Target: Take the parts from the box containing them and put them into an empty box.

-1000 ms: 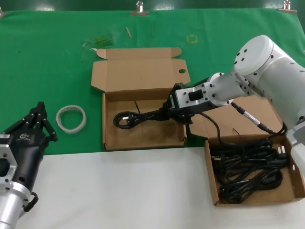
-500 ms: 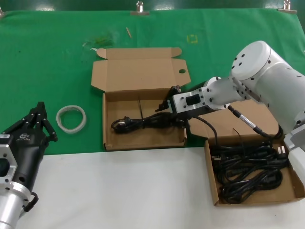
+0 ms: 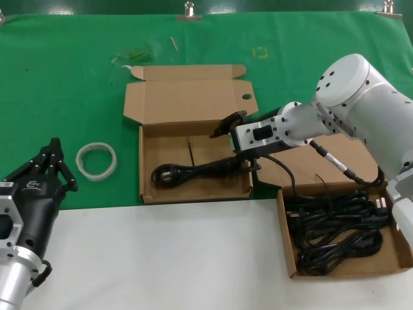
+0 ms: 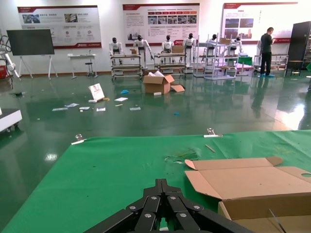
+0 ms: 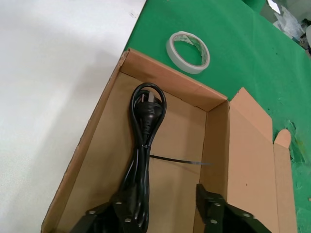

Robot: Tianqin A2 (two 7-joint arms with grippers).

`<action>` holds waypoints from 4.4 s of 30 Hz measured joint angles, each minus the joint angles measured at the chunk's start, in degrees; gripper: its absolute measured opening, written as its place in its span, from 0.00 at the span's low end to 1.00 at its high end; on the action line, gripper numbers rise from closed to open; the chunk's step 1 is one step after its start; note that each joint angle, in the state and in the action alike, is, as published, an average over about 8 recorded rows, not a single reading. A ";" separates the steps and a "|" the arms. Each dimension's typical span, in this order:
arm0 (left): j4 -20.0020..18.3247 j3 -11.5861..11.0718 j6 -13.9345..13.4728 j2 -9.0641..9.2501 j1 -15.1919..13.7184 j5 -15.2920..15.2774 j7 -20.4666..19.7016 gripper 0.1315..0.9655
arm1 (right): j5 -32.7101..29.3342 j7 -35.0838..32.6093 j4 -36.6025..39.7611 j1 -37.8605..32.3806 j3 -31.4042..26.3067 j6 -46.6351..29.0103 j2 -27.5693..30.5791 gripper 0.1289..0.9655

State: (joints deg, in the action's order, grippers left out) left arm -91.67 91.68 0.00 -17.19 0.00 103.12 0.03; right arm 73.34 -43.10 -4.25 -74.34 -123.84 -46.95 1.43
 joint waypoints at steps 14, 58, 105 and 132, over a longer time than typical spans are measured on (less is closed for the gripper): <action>0.00 0.00 0.00 0.00 0.00 0.00 0.00 0.07 | 0.00 0.00 0.00 0.00 0.00 0.00 0.00 0.59; 0.00 0.00 0.00 0.00 0.00 0.01 -0.01 0.94 | 10.82 15.64 -31.74 27.06 11.69 17.04 5.74 1.00; 0.00 0.00 0.00 0.00 0.00 0.02 -0.02 1.00 | 28.62 41.39 -83.96 71.41 30.90 45.09 15.14 1.00; 0.00 0.00 0.00 0.00 0.00 0.01 -0.03 1.00 | 28.80 41.65 -84.49 71.85 31.08 45.37 15.23 1.00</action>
State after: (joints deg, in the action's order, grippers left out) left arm -91.67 91.67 0.00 -17.19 0.00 103.13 0.00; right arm 102.13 -1.45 -88.74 -2.50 -92.75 -1.58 16.66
